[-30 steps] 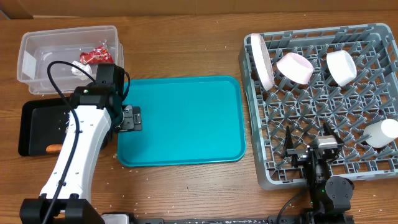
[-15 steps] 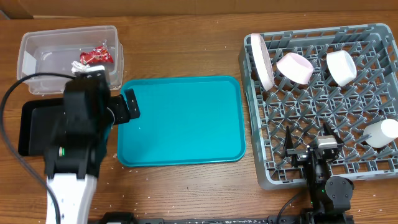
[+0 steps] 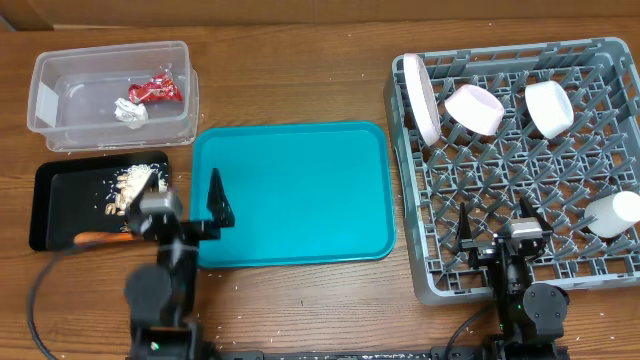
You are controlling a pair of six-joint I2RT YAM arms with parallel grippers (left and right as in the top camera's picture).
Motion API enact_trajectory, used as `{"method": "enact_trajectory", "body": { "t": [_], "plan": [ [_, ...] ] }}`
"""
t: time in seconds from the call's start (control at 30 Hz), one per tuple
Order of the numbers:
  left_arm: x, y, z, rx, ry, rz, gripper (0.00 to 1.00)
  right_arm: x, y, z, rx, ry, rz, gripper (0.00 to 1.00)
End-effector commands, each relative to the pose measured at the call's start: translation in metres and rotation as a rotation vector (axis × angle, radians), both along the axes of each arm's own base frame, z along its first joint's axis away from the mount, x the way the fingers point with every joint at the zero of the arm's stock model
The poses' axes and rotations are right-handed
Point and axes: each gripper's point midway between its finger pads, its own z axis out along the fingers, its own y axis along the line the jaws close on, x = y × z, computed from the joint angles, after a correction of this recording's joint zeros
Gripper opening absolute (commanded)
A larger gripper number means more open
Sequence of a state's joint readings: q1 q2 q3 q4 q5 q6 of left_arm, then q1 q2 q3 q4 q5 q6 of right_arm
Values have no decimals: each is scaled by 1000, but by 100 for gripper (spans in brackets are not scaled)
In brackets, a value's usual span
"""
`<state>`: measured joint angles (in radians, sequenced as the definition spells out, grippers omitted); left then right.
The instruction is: Sort waste into correct bins and load items into the dishwasher
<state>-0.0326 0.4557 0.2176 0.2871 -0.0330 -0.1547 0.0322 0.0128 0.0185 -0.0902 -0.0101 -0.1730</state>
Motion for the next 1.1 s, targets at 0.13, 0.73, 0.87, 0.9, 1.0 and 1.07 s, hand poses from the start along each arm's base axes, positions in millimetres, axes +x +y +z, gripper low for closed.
{"method": "enact_trajectory", "body": {
  "t": [0.13,0.73,0.87,0.9,1.0,1.07],
  "plan": [
    [-21,0,-26,102,-106,6,100,0,-3,-1,-3,-6,-14,100],
    [-35,9,-86,184,126,11,100,0,-3,-1,-3,-6,-14,100],
    [-35,10,-86,184,127,17,100,0,-3,-1,-3,-6,-14,100],
    [-35,10,-86,184,126,17,100,0,-3,-1,-3,-6,-14,100],
    [-35,10,-86,184,126,17,100,0,-3,-1,-3,-6,-14,100],
    [-35,10,-86,184,126,17,100,0,-3,-1,-3,-6,-14,100]
  ]
}}
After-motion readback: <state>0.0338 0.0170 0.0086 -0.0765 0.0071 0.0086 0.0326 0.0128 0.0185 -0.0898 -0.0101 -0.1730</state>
